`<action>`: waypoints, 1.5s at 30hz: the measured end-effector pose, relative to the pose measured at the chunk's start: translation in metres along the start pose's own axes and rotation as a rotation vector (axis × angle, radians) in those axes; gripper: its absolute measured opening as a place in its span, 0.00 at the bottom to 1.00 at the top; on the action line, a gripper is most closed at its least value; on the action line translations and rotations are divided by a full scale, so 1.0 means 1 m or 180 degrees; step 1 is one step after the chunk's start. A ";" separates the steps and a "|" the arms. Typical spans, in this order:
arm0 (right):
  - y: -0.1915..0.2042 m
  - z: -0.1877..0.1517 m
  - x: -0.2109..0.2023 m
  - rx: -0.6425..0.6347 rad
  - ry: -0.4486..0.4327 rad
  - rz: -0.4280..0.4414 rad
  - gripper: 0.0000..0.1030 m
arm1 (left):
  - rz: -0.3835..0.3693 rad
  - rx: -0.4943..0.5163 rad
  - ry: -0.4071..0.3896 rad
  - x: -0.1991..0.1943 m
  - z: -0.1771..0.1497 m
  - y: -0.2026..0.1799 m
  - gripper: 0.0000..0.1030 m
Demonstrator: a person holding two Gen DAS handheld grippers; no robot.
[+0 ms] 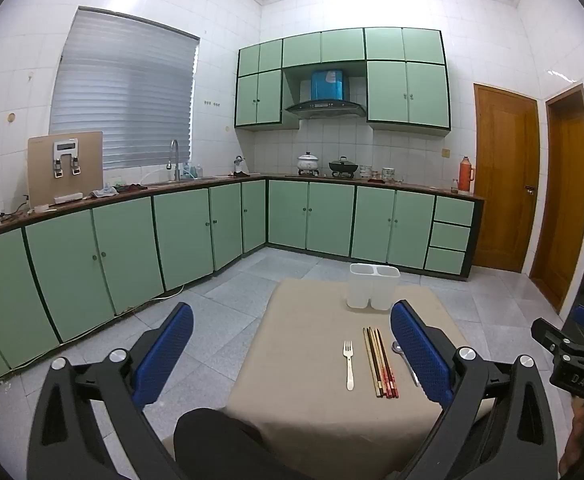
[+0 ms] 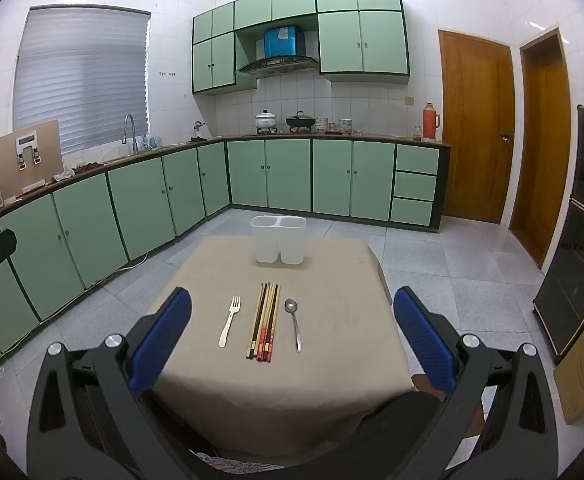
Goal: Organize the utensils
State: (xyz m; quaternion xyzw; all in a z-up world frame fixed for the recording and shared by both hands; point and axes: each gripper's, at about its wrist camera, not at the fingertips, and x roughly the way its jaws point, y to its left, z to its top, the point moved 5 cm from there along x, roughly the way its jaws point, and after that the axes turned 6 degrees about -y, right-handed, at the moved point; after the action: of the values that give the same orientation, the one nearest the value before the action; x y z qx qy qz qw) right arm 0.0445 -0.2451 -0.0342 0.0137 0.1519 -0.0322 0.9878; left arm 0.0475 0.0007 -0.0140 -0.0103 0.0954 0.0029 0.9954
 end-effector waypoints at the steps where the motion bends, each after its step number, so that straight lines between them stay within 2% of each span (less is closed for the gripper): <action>1: 0.000 0.000 0.000 0.0000 0.0000 0.0001 0.95 | -0.0001 0.0001 -0.0001 -0.001 0.000 0.000 0.94; 22: -0.002 -0.001 0.000 0.0000 0.0022 0.0004 0.95 | -0.0029 0.0007 0.0021 0.002 -0.003 -0.002 0.94; 26: -0.005 -0.002 0.016 -0.0051 0.0136 0.0061 0.95 | -0.0176 0.0009 0.0123 0.016 -0.012 -0.005 0.94; 28: -0.008 -0.007 0.033 -0.0041 0.0268 0.0122 0.95 | -0.0404 0.0006 0.0272 0.032 -0.021 -0.009 0.94; 30: -0.012 -0.015 0.058 0.0016 0.0494 0.0212 0.95 | -0.0521 0.0003 0.0473 0.054 -0.033 -0.012 0.94; 35: -0.018 -0.040 0.122 0.0058 0.0956 0.0315 0.95 | -0.0623 -0.0105 0.1053 0.122 -0.072 -0.015 0.94; 37: -0.021 -0.051 0.151 0.0045 0.1126 0.0342 0.95 | -0.0648 -0.0050 0.1300 0.159 -0.092 -0.022 0.94; 40: -0.026 -0.069 0.192 0.0022 0.1327 0.0405 0.95 | -0.0650 0.0067 0.1491 0.198 -0.113 -0.033 0.94; 42: -0.029 -0.078 0.217 -0.0026 0.1425 0.0417 0.91 | -0.0711 0.0061 0.1687 0.233 -0.133 -0.040 0.94; 43: -0.029 -0.084 0.232 -0.0055 0.1497 0.0439 0.84 | -0.0755 0.0020 0.1782 0.249 -0.141 -0.042 0.94; 44: -0.029 -0.090 0.248 -0.0064 0.1597 0.0476 0.70 | -0.0796 -0.0013 0.1853 0.262 -0.145 -0.041 0.94; 45: -0.028 -0.094 0.259 -0.0058 0.1668 0.0504 0.65 | -0.0831 -0.0046 0.1939 0.278 -0.154 -0.043 0.94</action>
State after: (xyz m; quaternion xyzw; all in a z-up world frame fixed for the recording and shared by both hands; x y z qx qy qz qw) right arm 0.2609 -0.2847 -0.2023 0.0244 0.4010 0.0511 0.9143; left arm 0.2912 -0.0445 -0.2168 -0.0300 0.3866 -0.1272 0.9130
